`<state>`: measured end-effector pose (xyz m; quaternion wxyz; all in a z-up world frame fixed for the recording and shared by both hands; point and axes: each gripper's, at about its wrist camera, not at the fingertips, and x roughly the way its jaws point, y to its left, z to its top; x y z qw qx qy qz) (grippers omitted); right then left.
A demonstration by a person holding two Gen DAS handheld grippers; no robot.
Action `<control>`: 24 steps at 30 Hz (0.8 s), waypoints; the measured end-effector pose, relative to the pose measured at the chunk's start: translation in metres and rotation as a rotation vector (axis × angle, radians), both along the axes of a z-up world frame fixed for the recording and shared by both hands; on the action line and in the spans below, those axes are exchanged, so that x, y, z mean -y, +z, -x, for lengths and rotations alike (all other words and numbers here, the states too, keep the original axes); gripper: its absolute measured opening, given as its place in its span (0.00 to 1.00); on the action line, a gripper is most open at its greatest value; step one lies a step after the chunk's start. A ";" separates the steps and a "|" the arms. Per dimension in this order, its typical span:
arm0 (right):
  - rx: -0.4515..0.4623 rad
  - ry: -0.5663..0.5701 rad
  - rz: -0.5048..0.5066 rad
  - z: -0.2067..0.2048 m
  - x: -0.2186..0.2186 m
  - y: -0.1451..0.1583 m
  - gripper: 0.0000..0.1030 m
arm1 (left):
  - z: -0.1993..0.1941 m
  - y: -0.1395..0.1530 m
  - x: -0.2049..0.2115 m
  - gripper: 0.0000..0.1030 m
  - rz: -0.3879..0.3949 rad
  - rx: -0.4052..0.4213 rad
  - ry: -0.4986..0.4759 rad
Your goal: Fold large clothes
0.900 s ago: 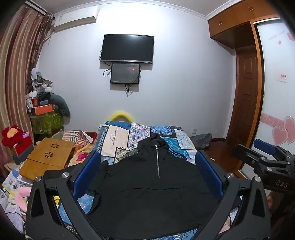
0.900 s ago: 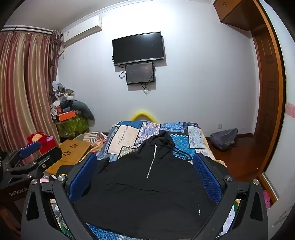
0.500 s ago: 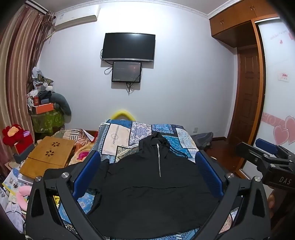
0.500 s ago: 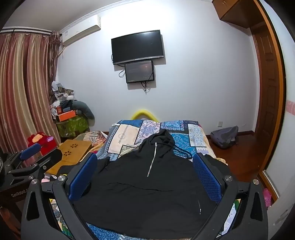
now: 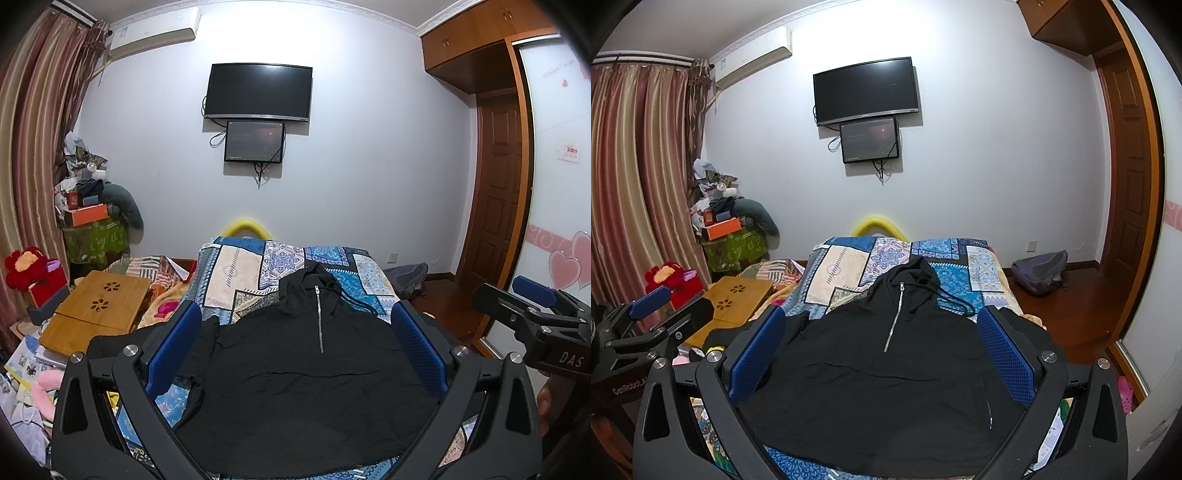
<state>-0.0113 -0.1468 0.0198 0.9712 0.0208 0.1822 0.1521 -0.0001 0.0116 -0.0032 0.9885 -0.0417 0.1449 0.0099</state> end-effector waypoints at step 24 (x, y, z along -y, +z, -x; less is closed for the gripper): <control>-0.022 -0.001 0.017 -0.009 -0.002 -0.001 1.00 | -0.006 -0.004 -0.001 1.00 0.004 -0.014 -0.004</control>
